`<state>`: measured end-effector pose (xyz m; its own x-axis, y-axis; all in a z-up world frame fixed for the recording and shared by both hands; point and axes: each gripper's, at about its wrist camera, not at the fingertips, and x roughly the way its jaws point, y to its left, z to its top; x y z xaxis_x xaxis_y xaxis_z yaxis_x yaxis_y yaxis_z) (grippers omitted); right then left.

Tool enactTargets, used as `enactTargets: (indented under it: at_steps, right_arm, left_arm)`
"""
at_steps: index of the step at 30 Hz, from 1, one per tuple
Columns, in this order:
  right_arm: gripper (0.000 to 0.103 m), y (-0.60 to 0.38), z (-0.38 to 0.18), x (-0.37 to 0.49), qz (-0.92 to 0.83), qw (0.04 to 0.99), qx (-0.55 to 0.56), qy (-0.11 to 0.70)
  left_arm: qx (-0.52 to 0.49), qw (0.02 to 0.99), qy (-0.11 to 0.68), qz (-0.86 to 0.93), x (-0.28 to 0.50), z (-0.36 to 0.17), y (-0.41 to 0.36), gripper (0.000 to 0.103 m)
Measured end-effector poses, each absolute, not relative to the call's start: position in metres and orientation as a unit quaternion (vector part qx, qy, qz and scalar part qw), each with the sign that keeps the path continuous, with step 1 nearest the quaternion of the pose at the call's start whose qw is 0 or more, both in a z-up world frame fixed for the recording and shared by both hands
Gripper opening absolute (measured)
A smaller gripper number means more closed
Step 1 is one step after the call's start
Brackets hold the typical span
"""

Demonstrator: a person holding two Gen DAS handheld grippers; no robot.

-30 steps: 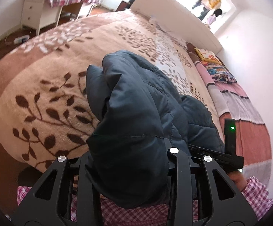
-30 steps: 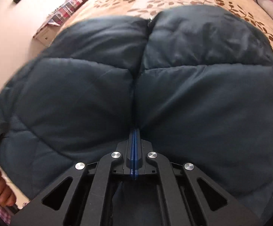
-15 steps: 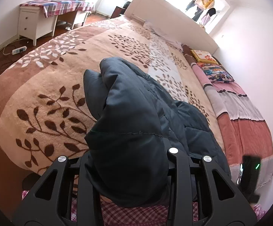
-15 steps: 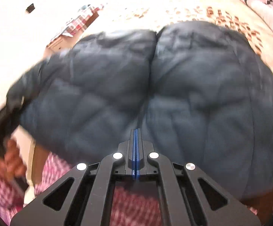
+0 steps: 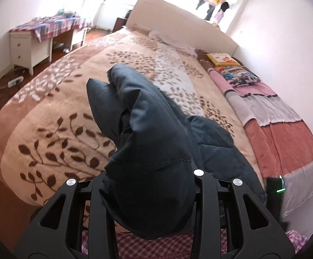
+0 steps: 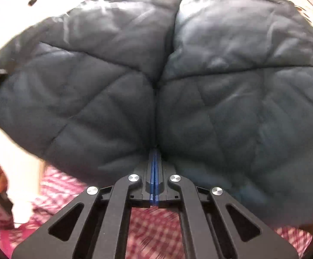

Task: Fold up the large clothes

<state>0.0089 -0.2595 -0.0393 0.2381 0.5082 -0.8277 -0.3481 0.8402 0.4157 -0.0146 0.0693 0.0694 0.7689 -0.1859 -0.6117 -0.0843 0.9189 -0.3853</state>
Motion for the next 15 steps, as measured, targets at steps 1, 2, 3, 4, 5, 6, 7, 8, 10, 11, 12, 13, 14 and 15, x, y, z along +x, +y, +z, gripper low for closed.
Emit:
enactTargets:
  at_steps: [1,2,3,4,5,6,7,8,10,11,12,13,14,15]
  right_arm:
    - [0.000,-0.272,-0.025,0.005,0.272,0.796,0.085,0.534]
    - [0.000,-0.292,-0.008,0.003,0.264,0.812,0.103,0.511]
    - [0.000,-0.309,0.001,0.004,0.254,0.821,0.117,0.497]
    - [0.000,-0.329,0.009,0.006,0.240,0.829,0.137,0.487]
    - [0.000,-0.355,0.011,0.011,0.221,0.833,0.163,0.480]
    - [0.000,-0.370,0.009,0.012,0.204,0.835,0.179,0.478]
    - [0.000,-0.390,0.005,0.016,0.182,0.836,0.200,0.477]
    - [0.001,-0.407,-0.002,0.018,0.173,0.833,0.220,0.477]
    - [0.002,-0.435,-0.023,0.027,0.165,0.814,0.273,0.486]
    - [0.002,-0.441,-0.038,0.033,0.162,0.802,0.284,0.499]
    - [0.002,-0.446,-0.051,0.035,0.163,0.796,0.287,0.507]
    - [0.001,-0.444,-0.060,0.038,0.166,0.791,0.287,0.515]
    - [0.001,-0.446,-0.065,0.038,0.168,0.789,0.287,0.517]
    - [0.001,-0.445,-0.069,0.039,0.171,0.789,0.287,0.516]
  left_arm:
    - [-0.186,0.923,0.336,-0.031,-0.015,0.074,0.063,0.032]
    - [-0.173,0.926,0.333,-0.034,-0.015,0.079,0.056,0.032]
    - [-0.164,0.929,0.330,-0.035,-0.015,0.083,0.051,0.032]
    - [-0.156,0.932,0.326,-0.038,-0.016,0.087,0.045,0.032]
    - [-0.147,0.935,0.320,-0.044,-0.016,0.093,0.037,0.032]
    - [-0.143,0.937,0.316,-0.048,-0.017,0.098,0.031,0.032]
    - [-0.133,0.939,0.311,-0.053,-0.017,0.104,0.023,0.032]
    - [-0.121,0.942,0.308,-0.059,-0.017,0.110,0.013,0.032]
    - [-0.097,0.945,0.304,-0.071,-0.015,0.119,-0.005,0.032]
    - [-0.081,0.947,0.300,-0.082,-0.015,0.126,-0.017,0.032]
    - [-0.069,0.948,0.297,-0.091,-0.015,0.131,-0.027,0.032]
    - [-0.060,0.949,0.294,-0.096,-0.014,0.135,-0.036,0.032]
    - [-0.048,0.950,0.291,-0.106,-0.012,0.139,-0.049,0.032]
    - [-0.041,0.950,0.290,-0.113,-0.011,0.142,-0.058,0.032]
